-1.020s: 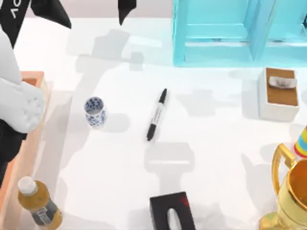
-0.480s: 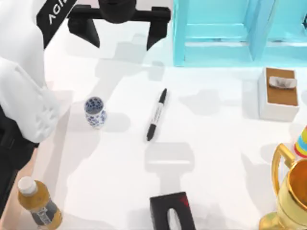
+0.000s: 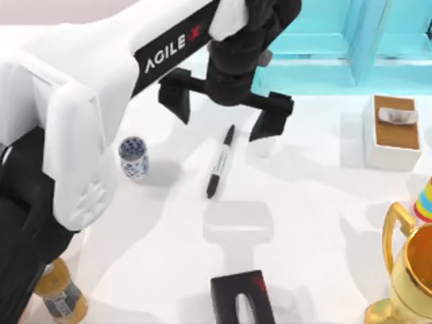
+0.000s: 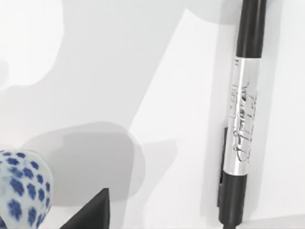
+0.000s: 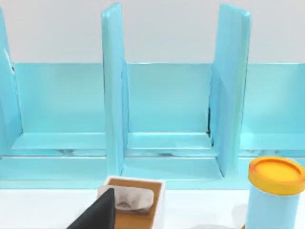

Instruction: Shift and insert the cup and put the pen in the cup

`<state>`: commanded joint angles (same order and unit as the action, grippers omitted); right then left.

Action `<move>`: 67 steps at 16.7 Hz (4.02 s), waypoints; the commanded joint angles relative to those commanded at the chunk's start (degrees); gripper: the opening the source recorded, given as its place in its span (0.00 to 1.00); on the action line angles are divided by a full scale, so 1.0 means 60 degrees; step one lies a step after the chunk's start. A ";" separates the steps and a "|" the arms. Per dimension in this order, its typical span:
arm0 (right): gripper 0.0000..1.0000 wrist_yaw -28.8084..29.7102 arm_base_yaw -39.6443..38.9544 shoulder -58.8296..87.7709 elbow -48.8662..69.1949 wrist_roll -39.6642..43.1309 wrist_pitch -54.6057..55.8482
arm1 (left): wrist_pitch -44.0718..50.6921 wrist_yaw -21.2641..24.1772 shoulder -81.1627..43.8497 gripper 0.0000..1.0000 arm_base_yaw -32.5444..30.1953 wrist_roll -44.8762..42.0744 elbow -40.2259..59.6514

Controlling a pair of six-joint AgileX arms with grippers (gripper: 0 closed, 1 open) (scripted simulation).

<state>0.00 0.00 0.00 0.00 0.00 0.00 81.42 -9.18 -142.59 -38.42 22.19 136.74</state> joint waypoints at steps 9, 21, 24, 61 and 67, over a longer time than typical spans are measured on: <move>1.00 0.0000 0.0000 0.0000 0.0000 0.0000 0.0000 | -0.0548 -0.0147 0.0014 1.00 -0.0260 0.0009 -0.0803; 1.00 0.0000 0.0000 0.0000 0.0000 0.0000 0.0000 | -0.3679 -0.0141 -0.0574 1.00 0.0056 -0.0341 -0.3257; 1.00 0.0000 0.0000 0.0000 0.0000 0.0000 0.0000 | -0.3679 -0.0141 -0.0574 0.92 0.0056 -0.0341 -0.3257; 1.00 0.0000 0.0000 0.0000 0.0000 0.0000 0.0000 | -0.2207 0.0177 0.3717 0.00 -0.1475 0.1308 -0.5637; 1.00 0.0000 0.0000 0.0000 0.0000 0.0000 0.0000 | -0.3291 -0.0088 0.3804 0.00 -0.1367 0.1108 -0.6173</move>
<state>0.00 0.00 0.00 0.00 0.00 0.00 61.67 -9.70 -119.76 -46.62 28.84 99.71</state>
